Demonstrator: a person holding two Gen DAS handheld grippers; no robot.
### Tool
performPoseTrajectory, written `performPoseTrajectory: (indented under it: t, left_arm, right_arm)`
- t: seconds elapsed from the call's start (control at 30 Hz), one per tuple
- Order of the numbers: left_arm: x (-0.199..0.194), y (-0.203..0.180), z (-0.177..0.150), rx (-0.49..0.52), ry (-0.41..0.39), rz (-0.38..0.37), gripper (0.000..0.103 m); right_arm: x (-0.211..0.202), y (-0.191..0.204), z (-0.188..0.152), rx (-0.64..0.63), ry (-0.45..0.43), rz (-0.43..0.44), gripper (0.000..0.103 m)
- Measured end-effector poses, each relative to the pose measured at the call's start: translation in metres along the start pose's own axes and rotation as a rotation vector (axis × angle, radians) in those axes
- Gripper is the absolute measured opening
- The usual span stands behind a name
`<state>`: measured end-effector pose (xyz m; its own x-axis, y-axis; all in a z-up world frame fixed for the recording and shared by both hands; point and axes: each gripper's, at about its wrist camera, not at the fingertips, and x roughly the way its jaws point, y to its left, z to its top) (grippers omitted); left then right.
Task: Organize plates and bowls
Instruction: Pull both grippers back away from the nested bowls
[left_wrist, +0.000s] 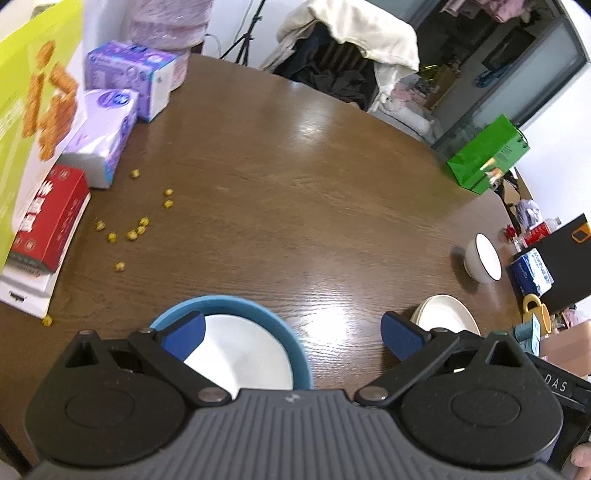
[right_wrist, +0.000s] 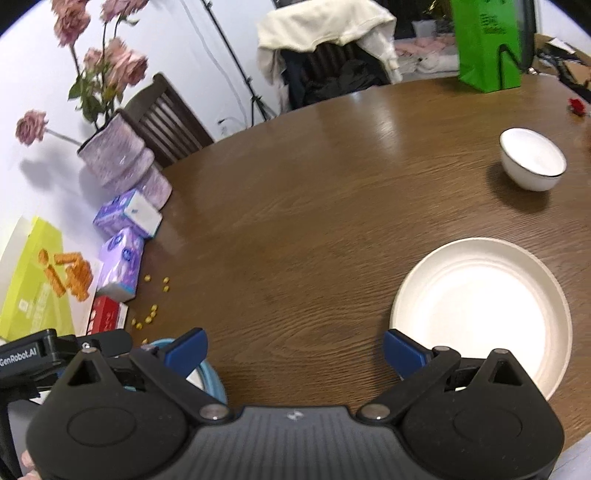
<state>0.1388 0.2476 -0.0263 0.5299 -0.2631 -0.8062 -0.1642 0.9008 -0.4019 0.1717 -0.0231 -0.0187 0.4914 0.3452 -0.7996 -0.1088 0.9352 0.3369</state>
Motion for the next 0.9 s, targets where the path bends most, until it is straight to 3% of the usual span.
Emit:
performPoseTrajectory:
  t: [0.23,0.5,0.77,0.9]
  left_arm:
    - [0.004,-0.022,0.001,0.048,-0.027,-0.003,0.103]
    - [0.014,-0.046,0.002,0.039,-0.056,0.011,0.103]
    - [0.028,-0.094,0.006,0.063,-0.083,0.017,0.103]
    - [0.035,-0.115,0.007,0.083,-0.089,0.02,0.103]
  right_arm:
    - [-0.018,-0.027,0.004,0.028,-0.078,-0.046,0.102]
    - [-0.027,-0.056,0.019,0.004,-0.109,-0.085,0.102]
    - [-0.035,-0.09,0.046,-0.035,-0.15,-0.169,0.102]
    - [-0.034,-0.113,0.061,-0.025,-0.143,-0.164,0.101]
